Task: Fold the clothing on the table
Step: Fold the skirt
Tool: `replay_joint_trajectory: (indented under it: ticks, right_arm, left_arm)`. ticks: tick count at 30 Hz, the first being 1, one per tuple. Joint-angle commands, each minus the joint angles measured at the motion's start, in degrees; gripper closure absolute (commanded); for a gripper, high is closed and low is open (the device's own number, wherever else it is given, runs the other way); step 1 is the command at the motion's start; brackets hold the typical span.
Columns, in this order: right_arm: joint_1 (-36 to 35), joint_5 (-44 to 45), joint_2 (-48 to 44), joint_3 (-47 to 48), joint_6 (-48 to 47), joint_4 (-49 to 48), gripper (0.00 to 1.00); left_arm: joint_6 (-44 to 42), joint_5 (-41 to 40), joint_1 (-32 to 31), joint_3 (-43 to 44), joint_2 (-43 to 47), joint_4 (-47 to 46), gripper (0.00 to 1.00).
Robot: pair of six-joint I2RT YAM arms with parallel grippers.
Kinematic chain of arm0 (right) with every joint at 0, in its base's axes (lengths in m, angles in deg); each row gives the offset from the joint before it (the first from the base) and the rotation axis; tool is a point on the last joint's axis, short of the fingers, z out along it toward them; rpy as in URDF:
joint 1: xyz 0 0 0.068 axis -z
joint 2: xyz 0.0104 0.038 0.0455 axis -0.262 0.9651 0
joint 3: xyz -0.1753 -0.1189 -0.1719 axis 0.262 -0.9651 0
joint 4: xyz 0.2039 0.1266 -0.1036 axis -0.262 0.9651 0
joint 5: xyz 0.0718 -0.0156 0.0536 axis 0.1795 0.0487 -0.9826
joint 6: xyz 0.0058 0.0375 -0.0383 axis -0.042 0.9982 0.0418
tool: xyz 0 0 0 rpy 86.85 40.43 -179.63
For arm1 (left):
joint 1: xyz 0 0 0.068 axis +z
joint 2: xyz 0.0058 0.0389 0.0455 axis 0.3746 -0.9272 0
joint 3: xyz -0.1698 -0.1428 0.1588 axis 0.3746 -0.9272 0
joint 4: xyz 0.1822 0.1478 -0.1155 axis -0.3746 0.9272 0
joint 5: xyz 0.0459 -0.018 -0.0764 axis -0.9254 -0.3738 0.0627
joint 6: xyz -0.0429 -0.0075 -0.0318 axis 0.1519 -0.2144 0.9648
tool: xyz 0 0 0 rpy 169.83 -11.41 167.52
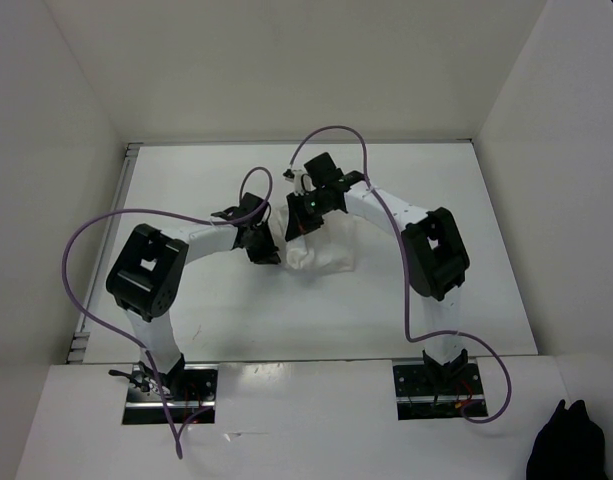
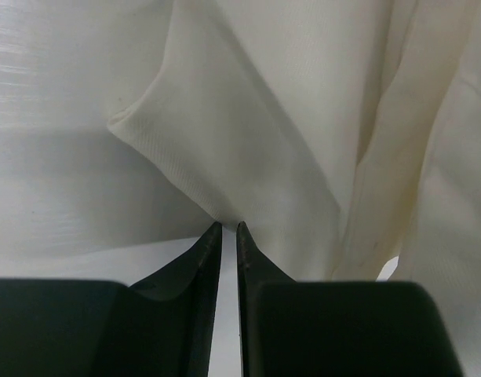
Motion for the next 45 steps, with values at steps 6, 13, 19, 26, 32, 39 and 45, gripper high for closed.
replay_joint_trajectory:
  ticks: [6,13,19,26,32,39,45]
  right_arm:
    - [-1.4,1.3,3.4,3.4,2.2,-4.9,0.83]
    - [-1.4,-5.0,5.4,6.2,1.5,-7.0,0.16]
    - [8.2,-26.9,-3.9,5.1,0.9,-11.5,0.0]
    - [19.4,-32.1,-3.8,-0.1,-17.2,8.0,0.86]
    - [21.2,-38.7,5.2,-0.9,-45.0,33.4,1.0]
    - [19.0,-39.3,16.8,-1.6,-57.1,41.2,1.0]
    - [18.9,-32.3,22.3,-5.6,-38.8,25.7,1.0]
  left_arm:
    - [-0.2,0.6,-0.9,0.6,-0.8,-0.1,0.8]
    - [1.0,-2.2,-0.9,-1.1,6.6,5.4,0.81]
    - [4.8,-14.3,-0.9,-1.1,23.7,14.6,0.81]
    - [1.2,5.4,-1.4,-3.1,33.2,-10.4,0.83]
    - [-2.3,32.1,-3.0,-0.2,8.9,-19.1,1.0]
    - [-12.7,39.9,-1.3,3.1,-3.7,-14.7,1.0]
    - [-15.1,38.8,-0.8,2.4,-10.5,-14.1,1.0]
